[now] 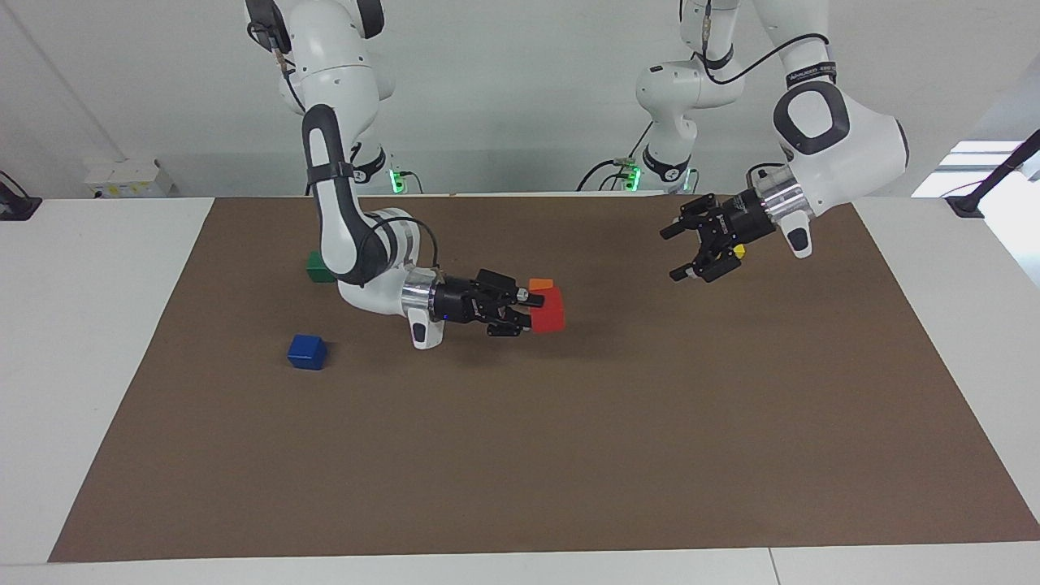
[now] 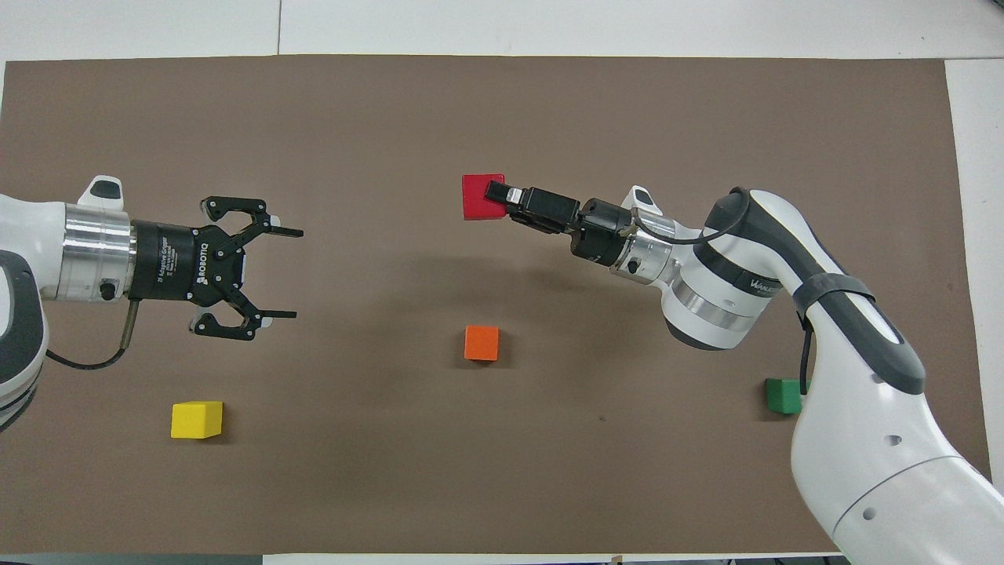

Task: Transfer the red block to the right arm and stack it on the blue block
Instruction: 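Carry the red block with the right gripper over the blue block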

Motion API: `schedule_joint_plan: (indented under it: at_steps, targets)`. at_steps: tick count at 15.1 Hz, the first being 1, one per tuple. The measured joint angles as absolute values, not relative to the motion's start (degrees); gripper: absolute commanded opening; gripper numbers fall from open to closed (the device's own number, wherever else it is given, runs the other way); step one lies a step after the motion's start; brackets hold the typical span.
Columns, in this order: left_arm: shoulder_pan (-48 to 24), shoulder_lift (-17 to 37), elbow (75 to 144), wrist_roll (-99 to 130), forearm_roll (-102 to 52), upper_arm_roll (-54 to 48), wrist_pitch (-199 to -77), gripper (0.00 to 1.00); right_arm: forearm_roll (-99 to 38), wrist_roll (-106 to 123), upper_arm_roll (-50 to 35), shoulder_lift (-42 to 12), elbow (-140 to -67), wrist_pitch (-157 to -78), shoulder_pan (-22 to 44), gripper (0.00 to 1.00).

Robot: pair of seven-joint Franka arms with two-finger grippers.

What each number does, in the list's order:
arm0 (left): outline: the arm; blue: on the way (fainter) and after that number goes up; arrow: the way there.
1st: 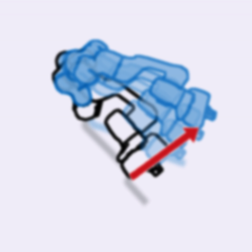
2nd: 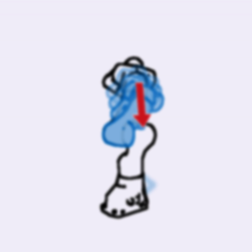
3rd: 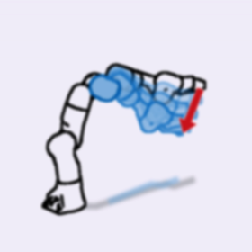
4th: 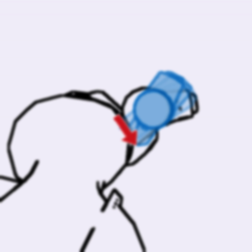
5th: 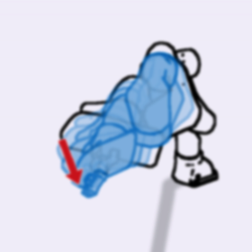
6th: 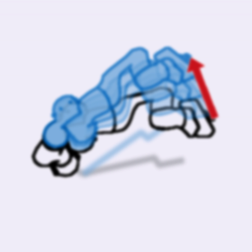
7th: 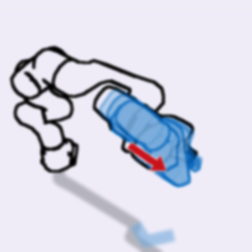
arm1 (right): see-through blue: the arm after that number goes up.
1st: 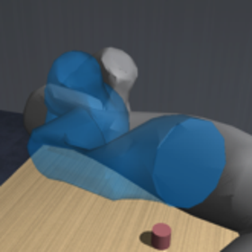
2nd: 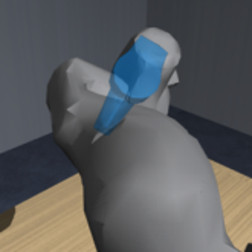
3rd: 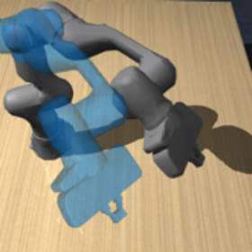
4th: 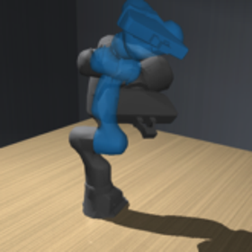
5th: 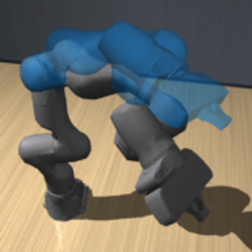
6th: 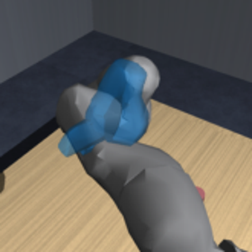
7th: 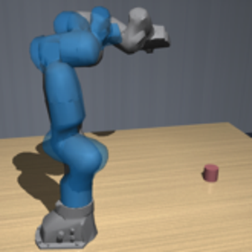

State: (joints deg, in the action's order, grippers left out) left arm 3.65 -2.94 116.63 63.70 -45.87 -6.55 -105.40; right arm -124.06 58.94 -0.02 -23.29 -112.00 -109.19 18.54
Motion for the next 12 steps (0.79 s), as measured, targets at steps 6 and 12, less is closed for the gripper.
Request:
schedule_joint_plan:
  at_steps: [6,12]
  targets:
    - [5.4,-3.0,116.3,56.1,-25.4,-6.4,-105.9,1.00,-118.8,54.1,0.5,-22.5,-110.7,-114.3,18.2,0.00]
    - [7.8,-3.0,116.2,41.6,-10.2,-6.4,-105.9,1.00,-91.9,36.9,0.9,-17.9,-107.8,-124.2,14.9,0.00]
